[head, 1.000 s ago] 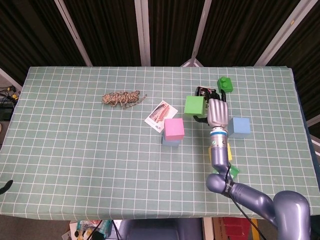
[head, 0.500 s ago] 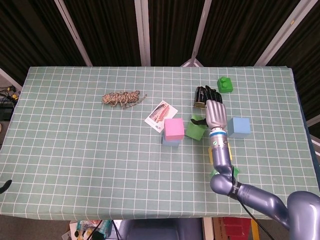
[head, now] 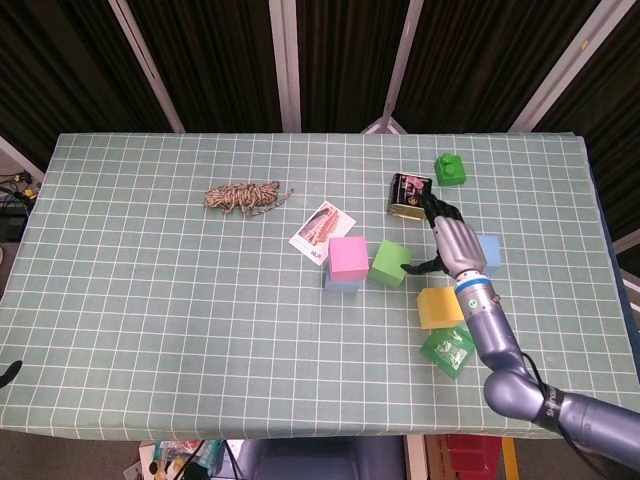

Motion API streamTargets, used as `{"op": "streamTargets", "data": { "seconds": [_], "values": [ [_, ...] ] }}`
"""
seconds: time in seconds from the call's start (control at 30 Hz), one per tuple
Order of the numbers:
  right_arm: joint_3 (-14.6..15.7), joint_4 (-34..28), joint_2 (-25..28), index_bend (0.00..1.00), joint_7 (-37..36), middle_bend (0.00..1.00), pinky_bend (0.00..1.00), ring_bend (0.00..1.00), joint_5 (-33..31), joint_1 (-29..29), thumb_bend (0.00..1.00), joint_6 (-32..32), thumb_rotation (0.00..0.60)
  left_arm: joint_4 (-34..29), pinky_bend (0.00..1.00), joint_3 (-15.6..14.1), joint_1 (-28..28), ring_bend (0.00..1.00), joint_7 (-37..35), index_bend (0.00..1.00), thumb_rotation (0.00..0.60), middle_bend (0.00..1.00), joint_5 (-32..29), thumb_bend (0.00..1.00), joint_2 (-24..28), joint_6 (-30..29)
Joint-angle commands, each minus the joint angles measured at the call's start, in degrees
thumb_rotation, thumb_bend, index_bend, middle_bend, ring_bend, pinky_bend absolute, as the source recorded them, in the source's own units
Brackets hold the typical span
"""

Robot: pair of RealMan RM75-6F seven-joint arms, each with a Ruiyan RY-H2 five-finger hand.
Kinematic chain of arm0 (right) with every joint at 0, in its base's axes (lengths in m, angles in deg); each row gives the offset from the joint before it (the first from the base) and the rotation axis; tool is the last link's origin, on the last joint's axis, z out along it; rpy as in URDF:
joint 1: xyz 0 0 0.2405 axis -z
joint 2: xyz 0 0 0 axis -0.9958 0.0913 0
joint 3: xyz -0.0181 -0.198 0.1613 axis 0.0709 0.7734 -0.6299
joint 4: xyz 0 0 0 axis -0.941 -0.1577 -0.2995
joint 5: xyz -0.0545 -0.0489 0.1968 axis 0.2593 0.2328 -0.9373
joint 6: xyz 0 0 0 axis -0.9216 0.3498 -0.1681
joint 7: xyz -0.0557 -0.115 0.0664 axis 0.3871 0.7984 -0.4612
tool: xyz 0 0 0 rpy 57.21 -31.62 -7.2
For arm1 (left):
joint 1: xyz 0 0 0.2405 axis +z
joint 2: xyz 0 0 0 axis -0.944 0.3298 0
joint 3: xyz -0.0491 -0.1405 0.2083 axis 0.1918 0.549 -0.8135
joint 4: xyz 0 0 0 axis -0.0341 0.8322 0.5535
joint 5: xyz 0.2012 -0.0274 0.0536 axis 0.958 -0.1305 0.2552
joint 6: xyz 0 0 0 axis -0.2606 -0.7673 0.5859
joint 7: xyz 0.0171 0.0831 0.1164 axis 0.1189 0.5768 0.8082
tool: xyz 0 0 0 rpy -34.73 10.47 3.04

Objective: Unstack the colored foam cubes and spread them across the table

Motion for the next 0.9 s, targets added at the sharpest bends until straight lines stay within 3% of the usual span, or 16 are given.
{"op": "streamTargets", "data": {
  "seconds": [0.03, 0.33, 0.57, 0.9],
  "values": [
    [2.05, -4.21, 4.15, 0.0, -1.36, 0.0, 0.0, 0.02, -1.06, 1.03, 0.09, -4.3, 0.6, 0.0, 0.08, -0.04, 0.02, 0.0, -0.07, 0.19, 0.6, 0.0, -0.01, 0.2, 0.05, 0.04],
    [3.62, -6.85, 6.08, 0.0, -3.89, 0.0, 0.0, 0.01, -4.67, -3.01, 0.09, -8.92, 0.6, -0.01, 0.08, -0.03, 0.12, 0.0, -0.97, 0.19, 0.6, 0.0, 0.09, 0.2, 0.45, -0.02],
    [3.66, -4.6, -1.3, 0.0, -5.07, 0.0, 0.0, 0.01, -0.59, -5.26, 0.09, -0.52, 0.6, 0.07, 0.08, 0.03, 0.21, 0.0, -1.58, 0.19, 0.6, 0.0, 0.07, 0.2, 0.79, -0.1],
    [5.18, -1.86, -8.55, 0.0, -2.05, 0.02, 0.0, 0.0, -0.78, -9.36, 0.09, 4.95, 0.6, -0.07, 0.08, 0.34, 0.14, 0.0, -1.93, 0.19, 0.6, 0.0, -0.59, 0.2, 1.0, 0.09]
  ]
}}
